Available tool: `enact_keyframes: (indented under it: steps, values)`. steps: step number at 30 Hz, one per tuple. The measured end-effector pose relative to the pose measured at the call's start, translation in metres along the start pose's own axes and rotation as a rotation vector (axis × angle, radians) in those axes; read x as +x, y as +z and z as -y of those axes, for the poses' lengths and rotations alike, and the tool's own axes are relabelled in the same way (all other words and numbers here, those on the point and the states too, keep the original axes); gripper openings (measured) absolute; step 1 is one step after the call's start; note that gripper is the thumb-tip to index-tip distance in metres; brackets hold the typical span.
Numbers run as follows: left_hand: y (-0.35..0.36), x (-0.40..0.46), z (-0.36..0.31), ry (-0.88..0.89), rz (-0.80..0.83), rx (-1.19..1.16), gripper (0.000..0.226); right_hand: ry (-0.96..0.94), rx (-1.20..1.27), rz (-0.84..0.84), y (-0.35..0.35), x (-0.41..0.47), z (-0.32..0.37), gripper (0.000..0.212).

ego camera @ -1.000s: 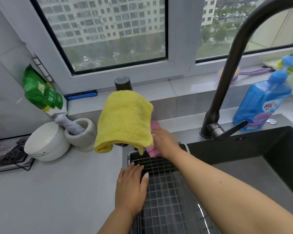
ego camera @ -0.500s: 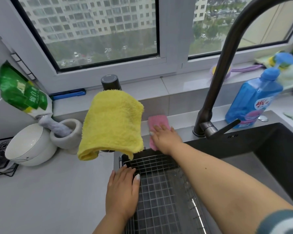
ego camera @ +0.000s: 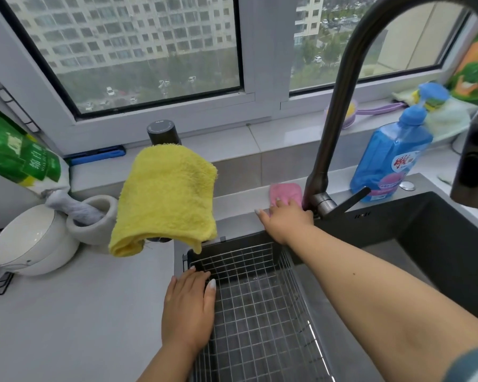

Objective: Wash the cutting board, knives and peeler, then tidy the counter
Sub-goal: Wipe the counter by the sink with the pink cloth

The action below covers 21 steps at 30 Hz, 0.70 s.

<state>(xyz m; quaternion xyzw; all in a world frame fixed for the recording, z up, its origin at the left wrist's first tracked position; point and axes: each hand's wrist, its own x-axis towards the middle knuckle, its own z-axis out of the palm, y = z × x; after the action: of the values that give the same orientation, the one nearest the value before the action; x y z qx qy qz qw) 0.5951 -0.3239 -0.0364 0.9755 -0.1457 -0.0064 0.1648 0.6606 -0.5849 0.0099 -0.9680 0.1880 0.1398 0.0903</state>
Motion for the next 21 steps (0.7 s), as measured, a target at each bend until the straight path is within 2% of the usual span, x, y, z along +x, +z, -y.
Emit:
enact_keyframes:
  steps: [6,11,16,18,21]
  values:
    - [-0.002,-0.001,-0.001,0.007,0.003,-0.007,0.082,-0.053,0.182,-0.107,0.016,-0.013,-0.017,0.079]
    - [-0.002,0.000,-0.001,0.014,0.008,0.001,0.082,-0.059,0.234,-0.166,0.013,-0.032,-0.025,0.079]
    - [-0.006,0.001,-0.001,0.007,0.083,-0.019,0.082,0.113,0.726,-0.050,0.004,-0.069,-0.043,0.062]
    - [-0.011,0.006,-0.001,-0.011,0.144,-0.087,0.067,0.170,0.843,-0.064,0.002,-0.086,-0.053,0.063]
    - [-0.028,0.009,-0.012,-0.088,0.191,-0.319,0.035,0.175,0.978,-0.019,-0.003,-0.118,-0.064,0.066]
